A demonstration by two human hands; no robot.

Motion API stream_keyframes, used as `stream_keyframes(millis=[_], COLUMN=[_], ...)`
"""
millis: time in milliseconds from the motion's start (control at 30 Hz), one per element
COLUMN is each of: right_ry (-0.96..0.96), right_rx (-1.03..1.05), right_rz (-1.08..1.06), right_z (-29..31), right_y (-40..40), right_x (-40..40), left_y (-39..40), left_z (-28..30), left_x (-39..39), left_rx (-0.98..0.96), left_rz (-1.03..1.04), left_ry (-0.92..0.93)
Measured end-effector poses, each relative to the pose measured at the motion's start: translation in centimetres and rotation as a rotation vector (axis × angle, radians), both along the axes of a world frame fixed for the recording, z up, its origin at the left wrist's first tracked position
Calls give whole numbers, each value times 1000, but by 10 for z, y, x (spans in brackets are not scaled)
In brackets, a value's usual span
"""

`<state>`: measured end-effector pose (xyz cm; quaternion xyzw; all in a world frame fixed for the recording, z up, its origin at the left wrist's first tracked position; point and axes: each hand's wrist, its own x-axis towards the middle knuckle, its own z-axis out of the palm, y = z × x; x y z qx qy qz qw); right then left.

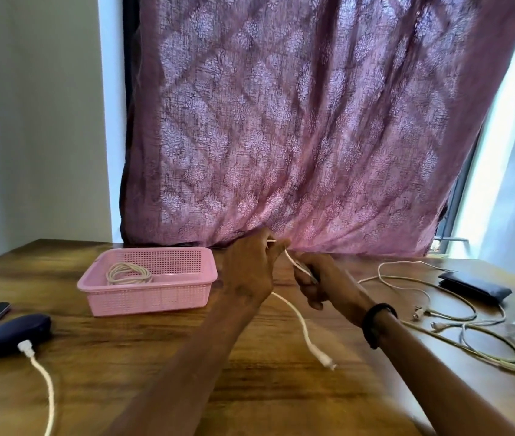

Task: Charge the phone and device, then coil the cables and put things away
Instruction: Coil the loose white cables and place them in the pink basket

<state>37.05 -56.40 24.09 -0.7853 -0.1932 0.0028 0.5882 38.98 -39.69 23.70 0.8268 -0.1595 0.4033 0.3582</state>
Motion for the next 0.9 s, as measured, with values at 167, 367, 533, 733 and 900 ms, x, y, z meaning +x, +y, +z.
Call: stream_keyframes(millis=[167, 367, 533, 733, 900], right_ry=[418, 276, 81, -298, -331], right_rx=[516, 905, 966, 134, -176], right_rz=[500, 445, 143, -357, -316], right_z=[13, 20, 17, 0, -14], right_y=[0, -5, -11, -22, -24], right_x=[-11, -9, 4, 20, 22], left_y=[1, -25, -38, -39, -13], left_z=[0, -16, -23, -1, 12], left_x=[0, -4, -12, -25, -18], left_rx=[-114, 166, 539, 676, 540], left_rz=[-37, -104, -197, -131, -32], left_ry=[13, 125, 247, 77, -31])
